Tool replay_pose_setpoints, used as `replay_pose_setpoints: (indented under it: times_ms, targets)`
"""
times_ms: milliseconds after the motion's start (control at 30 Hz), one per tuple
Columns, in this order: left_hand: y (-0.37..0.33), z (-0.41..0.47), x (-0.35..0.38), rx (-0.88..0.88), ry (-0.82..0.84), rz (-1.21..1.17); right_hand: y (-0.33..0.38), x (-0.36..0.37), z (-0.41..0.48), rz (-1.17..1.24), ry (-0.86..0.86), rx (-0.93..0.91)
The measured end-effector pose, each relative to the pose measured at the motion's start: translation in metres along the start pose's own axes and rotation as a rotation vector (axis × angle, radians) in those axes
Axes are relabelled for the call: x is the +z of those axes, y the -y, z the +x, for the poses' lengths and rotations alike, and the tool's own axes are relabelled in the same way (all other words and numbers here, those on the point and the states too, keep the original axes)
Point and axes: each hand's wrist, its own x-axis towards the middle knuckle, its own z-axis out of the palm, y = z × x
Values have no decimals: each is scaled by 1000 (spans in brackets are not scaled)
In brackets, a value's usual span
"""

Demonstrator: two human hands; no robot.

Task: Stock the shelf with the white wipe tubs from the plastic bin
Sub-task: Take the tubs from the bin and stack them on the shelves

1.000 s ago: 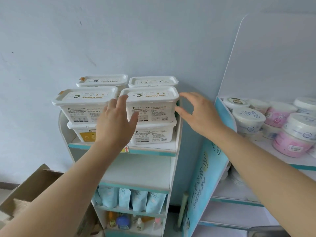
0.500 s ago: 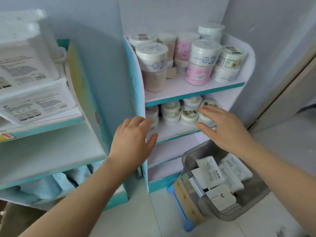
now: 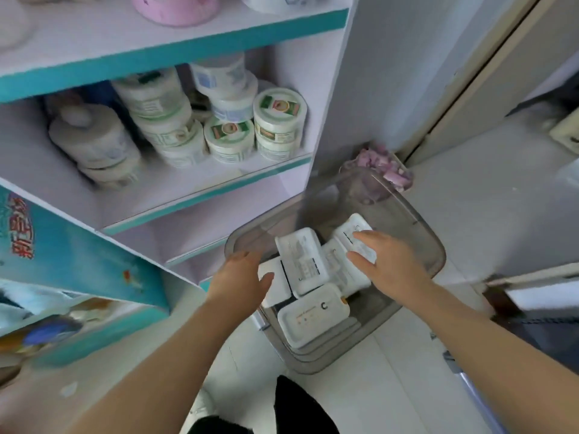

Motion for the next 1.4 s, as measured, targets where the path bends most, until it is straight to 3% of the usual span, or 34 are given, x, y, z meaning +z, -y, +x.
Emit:
replay_pose_setpoints:
  times_ms: [267, 667, 867, 967, 1233, 1400]
  targets:
    - [5, 78, 64, -156, 155, -65, -40, 87, 59, 154, 191, 32]
    - [2, 184, 132, -271, 183, -284, -74, 150, 153, 295, 262, 151]
    - [13, 204, 152, -325, 150, -446, -89, 169, 201, 427, 449, 150]
    - [11, 195, 149, -312, 110, -508, -94, 163, 206, 534, 486, 126]
    - [-53, 129, 101, -158, -93, -784, -98, 69, 175, 696, 329, 35]
    - [-57, 56, 86, -258, -139, -978, -63, 23, 144, 818, 328, -60]
